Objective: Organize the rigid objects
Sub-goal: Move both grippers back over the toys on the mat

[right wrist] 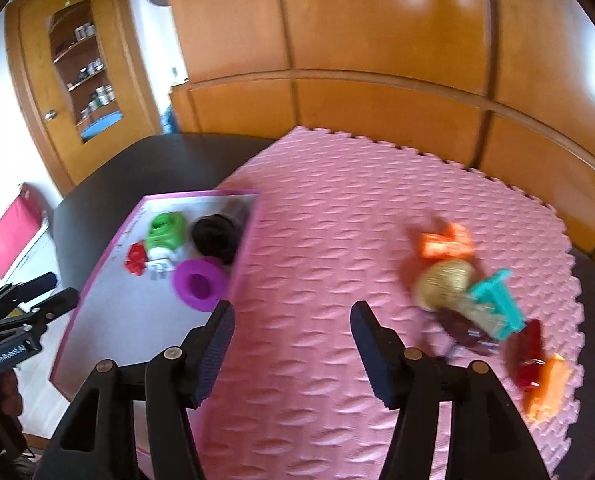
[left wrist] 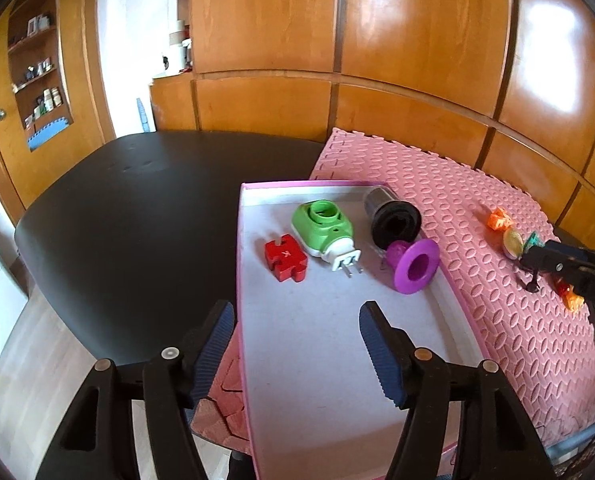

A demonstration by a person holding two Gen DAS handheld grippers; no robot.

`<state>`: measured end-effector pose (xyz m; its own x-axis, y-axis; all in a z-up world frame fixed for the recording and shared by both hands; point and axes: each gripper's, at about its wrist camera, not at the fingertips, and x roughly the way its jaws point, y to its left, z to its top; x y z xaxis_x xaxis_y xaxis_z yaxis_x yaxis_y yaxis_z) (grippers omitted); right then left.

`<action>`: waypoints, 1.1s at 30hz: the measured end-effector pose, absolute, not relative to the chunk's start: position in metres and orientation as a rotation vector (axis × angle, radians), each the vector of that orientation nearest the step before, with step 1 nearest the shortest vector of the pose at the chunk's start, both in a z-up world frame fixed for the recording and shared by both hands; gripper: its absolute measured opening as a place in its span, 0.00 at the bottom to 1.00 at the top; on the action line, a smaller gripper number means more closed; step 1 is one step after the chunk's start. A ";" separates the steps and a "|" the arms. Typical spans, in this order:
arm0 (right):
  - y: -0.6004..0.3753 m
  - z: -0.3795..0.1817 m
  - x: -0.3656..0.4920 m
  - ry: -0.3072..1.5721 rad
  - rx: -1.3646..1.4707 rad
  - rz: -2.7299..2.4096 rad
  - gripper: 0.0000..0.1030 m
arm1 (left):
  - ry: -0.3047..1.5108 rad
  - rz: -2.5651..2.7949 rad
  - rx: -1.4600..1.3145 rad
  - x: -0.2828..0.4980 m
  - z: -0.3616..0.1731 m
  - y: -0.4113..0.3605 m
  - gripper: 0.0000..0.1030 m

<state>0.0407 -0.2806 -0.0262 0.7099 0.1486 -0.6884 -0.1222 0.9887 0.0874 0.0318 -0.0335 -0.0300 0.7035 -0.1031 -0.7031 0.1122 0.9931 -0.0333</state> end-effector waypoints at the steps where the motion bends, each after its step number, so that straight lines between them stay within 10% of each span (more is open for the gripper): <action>1: -0.289 -0.026 0.039 0.764 0.041 0.133 0.59 | 0.780 -0.126 0.019 0.032 -0.029 -0.036 0.65; 33: -0.510 -0.046 -0.022 0.652 0.529 -0.411 0.59 | 0.866 -0.534 0.203 0.051 -0.026 -0.211 0.65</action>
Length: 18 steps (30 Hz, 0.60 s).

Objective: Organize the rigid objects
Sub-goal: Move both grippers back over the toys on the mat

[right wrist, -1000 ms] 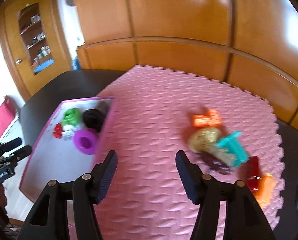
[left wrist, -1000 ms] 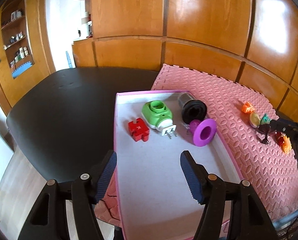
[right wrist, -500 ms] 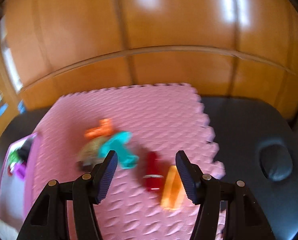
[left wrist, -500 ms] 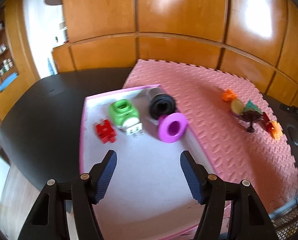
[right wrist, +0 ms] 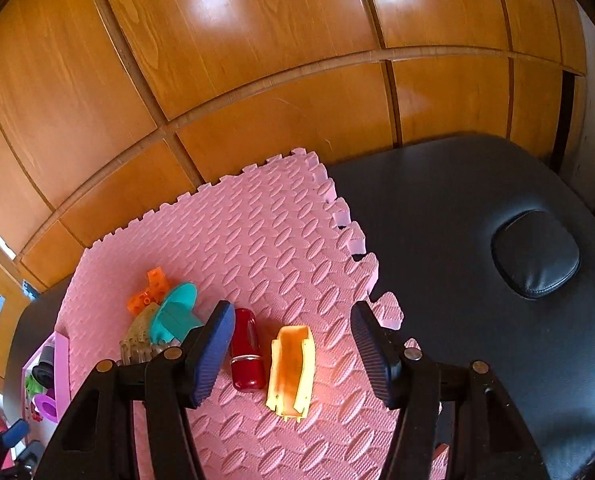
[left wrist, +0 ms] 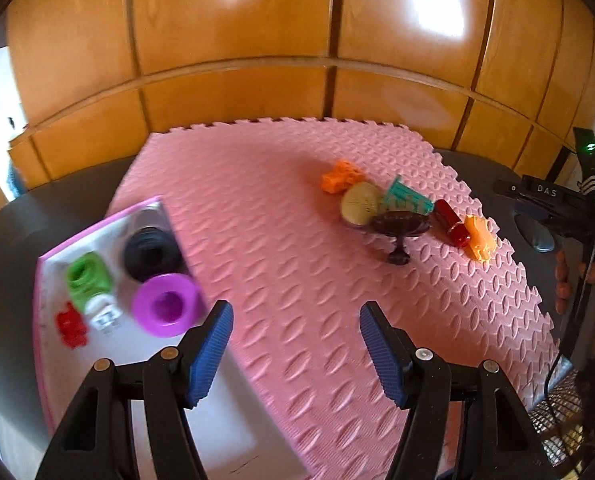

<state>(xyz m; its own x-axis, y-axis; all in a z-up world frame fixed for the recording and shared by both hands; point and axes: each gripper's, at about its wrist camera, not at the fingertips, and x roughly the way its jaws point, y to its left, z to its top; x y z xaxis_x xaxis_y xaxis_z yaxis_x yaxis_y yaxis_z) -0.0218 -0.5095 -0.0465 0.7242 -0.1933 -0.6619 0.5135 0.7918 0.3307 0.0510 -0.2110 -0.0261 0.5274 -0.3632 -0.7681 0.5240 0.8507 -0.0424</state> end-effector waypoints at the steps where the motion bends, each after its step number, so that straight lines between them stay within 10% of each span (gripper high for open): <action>1: -0.510 -0.047 -0.022 0.654 0.536 -0.410 0.59 | 0.880 -0.539 0.194 0.056 -0.027 -0.217 0.64; 18: -0.508 -0.051 -0.015 0.682 0.567 -0.365 0.59 | 0.969 -0.511 0.180 0.168 -0.044 -0.295 0.50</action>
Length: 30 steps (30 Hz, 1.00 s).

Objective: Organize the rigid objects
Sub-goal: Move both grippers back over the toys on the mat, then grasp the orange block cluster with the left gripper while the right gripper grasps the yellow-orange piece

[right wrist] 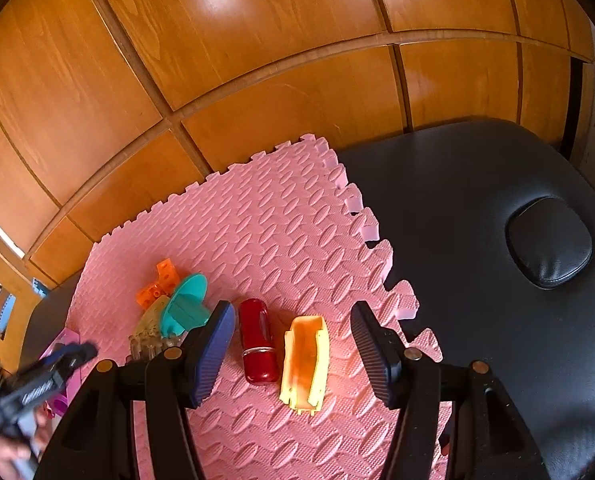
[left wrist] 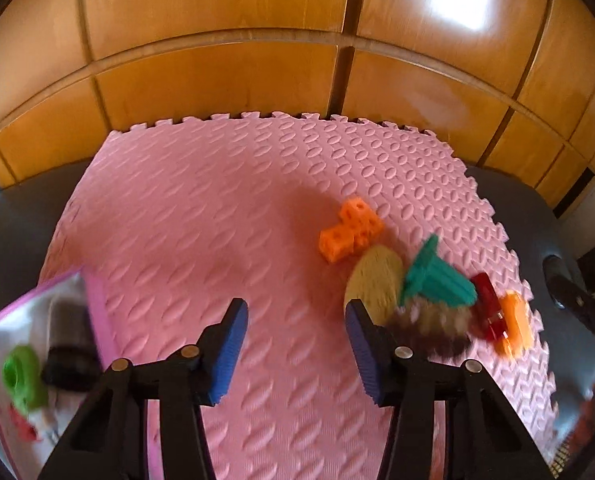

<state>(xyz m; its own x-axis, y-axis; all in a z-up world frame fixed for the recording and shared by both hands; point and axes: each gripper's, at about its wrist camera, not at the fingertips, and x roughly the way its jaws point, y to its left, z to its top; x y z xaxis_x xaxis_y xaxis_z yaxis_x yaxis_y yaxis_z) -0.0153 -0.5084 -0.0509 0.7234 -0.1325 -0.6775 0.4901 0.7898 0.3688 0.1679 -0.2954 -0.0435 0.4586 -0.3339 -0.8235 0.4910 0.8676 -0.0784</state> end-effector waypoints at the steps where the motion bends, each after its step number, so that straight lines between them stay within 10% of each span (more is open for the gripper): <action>1: -0.509 -0.051 -0.015 0.684 0.572 -0.361 0.59 | 0.970 -0.514 0.185 0.174 -0.045 -0.301 0.50; 20: -0.510 -0.063 -0.004 0.743 0.637 -0.290 0.59 | 1.014 -0.653 0.325 0.235 -0.077 -0.395 0.63; 23: -0.510 -0.064 -0.004 0.745 0.636 -0.294 0.59 | 1.026 -0.700 0.279 0.237 -0.077 -0.396 0.43; 30: -0.515 -0.066 -0.006 0.741 0.662 -0.303 0.59 | 1.023 -0.670 0.236 0.237 -0.076 -0.368 0.40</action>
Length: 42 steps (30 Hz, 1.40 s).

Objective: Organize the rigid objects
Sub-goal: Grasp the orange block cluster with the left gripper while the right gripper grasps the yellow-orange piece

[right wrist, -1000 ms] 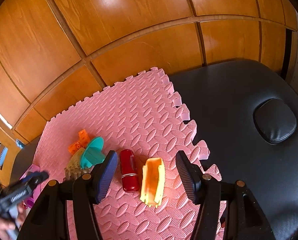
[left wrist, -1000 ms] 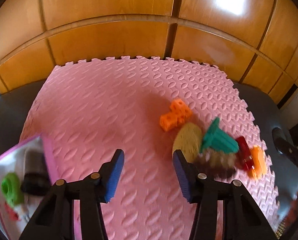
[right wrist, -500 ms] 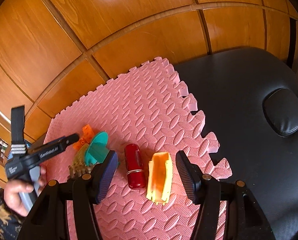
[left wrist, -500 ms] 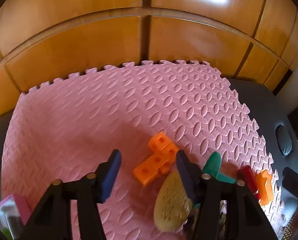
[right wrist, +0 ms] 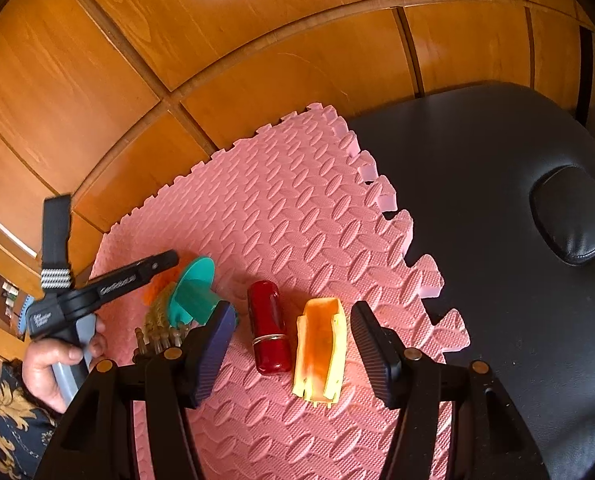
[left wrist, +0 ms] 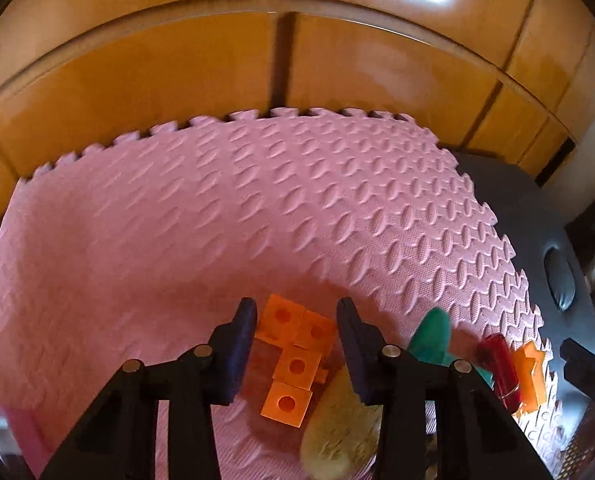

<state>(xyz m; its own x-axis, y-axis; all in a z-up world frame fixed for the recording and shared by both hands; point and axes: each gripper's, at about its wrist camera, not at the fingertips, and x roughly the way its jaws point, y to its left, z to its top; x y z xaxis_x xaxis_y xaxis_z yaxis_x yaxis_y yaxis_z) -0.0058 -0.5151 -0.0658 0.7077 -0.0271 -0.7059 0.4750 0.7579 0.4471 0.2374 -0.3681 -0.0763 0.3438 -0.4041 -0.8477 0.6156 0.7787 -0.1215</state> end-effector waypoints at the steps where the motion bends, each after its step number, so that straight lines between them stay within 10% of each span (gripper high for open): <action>1: -0.516 -0.066 -0.006 0.738 0.663 -0.308 0.59 | 1.031 -0.663 0.211 0.237 -0.077 -0.360 0.40; 6: -0.520 -0.067 -0.008 0.735 0.677 -0.325 0.59 | 1.044 -0.637 0.199 0.225 -0.077 -0.334 0.39; 9: -0.521 -0.067 -0.009 0.737 0.677 -0.334 0.59 | 1.040 -0.629 0.184 0.214 -0.070 -0.318 0.19; 20: -0.523 -0.069 -0.013 0.743 0.668 -0.368 0.59 | 1.091 -0.592 0.105 0.186 -0.067 -0.280 0.20; 27: -0.524 -0.069 -0.013 0.746 0.676 -0.368 0.59 | 1.076 -0.614 0.115 0.154 -0.069 -0.284 0.50; 42: -0.540 -0.066 -0.024 0.683 0.726 -0.418 0.59 | 1.004 -0.520 0.260 0.156 -0.090 -0.303 0.28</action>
<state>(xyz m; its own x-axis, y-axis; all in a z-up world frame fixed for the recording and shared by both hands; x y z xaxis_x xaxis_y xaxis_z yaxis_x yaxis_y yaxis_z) -0.0239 -0.5399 -0.0655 0.7094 -0.1164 -0.6951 0.5660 0.6819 0.4633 0.1559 -0.3032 -0.0900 0.4297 -0.2945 -0.8536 0.5278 0.8490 -0.0272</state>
